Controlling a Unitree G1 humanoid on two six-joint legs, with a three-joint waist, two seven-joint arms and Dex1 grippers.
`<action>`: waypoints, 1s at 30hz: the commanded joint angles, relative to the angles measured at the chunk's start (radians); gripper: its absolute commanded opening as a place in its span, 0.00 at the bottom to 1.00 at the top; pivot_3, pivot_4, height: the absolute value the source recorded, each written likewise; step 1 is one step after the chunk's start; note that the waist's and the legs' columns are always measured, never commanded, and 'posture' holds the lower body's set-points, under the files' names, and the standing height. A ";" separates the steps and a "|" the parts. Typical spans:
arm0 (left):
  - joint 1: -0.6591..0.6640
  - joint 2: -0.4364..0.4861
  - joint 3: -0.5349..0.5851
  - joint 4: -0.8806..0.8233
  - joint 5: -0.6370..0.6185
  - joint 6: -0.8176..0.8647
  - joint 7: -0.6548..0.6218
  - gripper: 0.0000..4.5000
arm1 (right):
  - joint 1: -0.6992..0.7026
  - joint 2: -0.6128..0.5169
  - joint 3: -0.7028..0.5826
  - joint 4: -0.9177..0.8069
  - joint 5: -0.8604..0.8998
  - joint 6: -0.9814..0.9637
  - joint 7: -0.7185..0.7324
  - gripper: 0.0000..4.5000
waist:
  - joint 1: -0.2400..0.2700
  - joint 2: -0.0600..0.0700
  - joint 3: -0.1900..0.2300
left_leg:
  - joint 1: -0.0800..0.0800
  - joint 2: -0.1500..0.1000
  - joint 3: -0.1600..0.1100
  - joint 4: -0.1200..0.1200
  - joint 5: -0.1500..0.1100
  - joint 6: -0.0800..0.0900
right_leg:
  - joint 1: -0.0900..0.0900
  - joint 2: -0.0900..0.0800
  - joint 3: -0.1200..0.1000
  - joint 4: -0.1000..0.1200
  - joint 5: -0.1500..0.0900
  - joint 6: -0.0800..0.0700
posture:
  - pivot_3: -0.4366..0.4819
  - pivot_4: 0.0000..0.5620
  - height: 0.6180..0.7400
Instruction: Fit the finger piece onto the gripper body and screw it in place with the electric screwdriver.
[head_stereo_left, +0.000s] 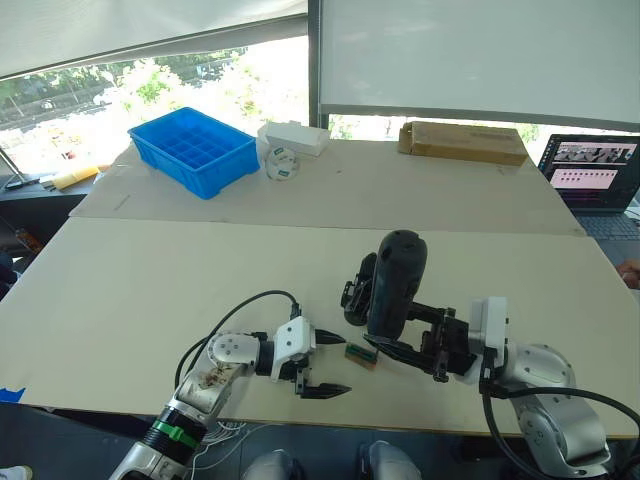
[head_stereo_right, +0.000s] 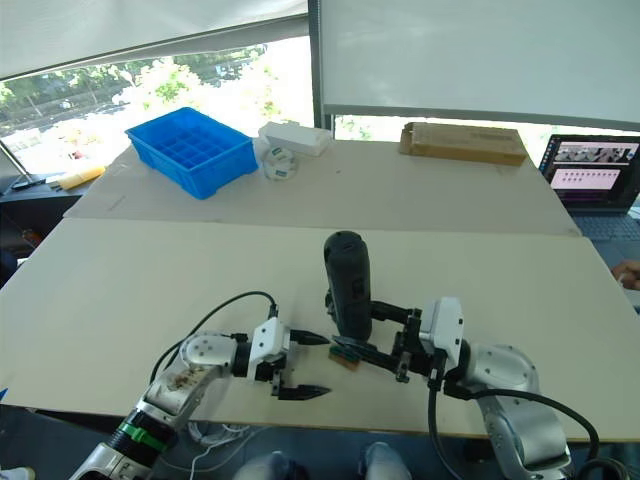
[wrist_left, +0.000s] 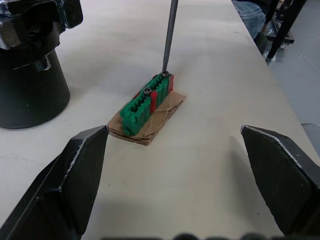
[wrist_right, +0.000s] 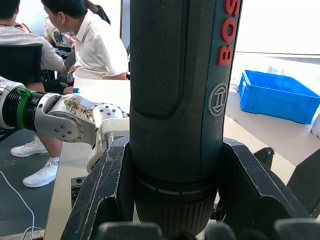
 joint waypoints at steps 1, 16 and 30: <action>0.015 0.003 -0.014 -0.036 -0.005 0.018 0.004 1.00 | -0.013 -0.002 -0.003 -0.021 0.013 -0.034 -0.003 0.42 | 0.000 0.000 0.000 | 0.000 0.000 0.000 0.000 0.000 0.000 | 0.000 0.000 0.000 0.000 0.000 0.000 | 0.48 0.27 1.00; 0.018 0.010 -0.015 -0.072 -0.011 0.058 0.010 1.00 | -0.025 -0.024 -0.005 -0.037 0.019 -0.016 -0.003 0.42 | 0.000 0.000 0.000 | 0.000 0.000 0.000 0.000 0.000 0.000 | 0.000 0.000 0.000 0.000 0.000 0.000 | 0.48 0.27 1.00; 0.027 0.007 -0.019 -0.081 -0.009 0.066 0.023 1.00 | -0.046 -0.068 0.007 -0.061 0.049 0.013 0.004 0.42 | 0.000 0.000 0.000 | 0.000 0.000 -0.001 0.000 0.000 0.000 | 0.000 -0.001 0.000 0.000 0.000 0.000 | 0.48 0.27 1.00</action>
